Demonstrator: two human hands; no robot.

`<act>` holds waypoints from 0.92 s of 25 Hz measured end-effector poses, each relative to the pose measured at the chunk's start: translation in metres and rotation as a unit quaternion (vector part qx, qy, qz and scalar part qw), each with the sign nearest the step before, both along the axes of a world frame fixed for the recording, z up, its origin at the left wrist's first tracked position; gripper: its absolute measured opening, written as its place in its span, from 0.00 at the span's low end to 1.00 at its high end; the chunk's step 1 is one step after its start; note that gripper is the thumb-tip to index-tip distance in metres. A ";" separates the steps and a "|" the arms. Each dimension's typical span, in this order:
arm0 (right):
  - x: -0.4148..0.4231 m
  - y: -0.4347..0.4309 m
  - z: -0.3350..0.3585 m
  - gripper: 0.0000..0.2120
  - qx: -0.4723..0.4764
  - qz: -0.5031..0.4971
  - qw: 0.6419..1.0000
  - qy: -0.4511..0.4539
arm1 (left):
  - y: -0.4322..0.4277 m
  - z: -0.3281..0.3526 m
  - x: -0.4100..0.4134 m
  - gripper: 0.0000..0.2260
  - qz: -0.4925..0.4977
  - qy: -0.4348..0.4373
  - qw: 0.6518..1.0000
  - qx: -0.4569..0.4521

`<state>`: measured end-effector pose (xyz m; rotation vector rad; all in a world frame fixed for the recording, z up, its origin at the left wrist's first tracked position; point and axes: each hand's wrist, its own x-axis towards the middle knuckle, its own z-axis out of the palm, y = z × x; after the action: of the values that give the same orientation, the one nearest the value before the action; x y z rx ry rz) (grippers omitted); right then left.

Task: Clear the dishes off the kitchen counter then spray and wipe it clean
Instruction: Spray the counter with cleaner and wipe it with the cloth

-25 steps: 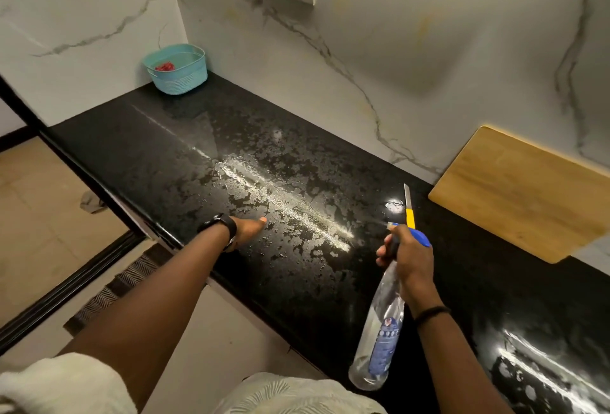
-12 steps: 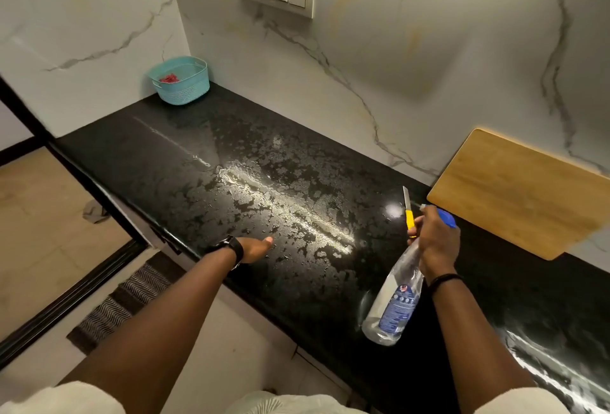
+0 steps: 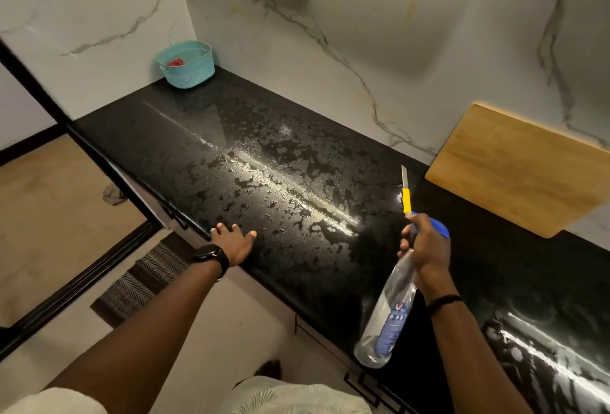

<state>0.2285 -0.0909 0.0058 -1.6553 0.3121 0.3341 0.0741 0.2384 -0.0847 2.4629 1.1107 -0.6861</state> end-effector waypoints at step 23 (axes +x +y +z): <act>-0.095 -0.085 -0.035 0.23 -0.426 0.441 0.693 -0.378 | -0.118 0.014 0.005 0.37 0.061 -0.122 0.983 -0.120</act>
<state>0.1340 -0.1756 -0.0292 -2.6188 -1.1942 0.1629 0.0794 0.1200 -0.0710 2.1857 1.0101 -0.4375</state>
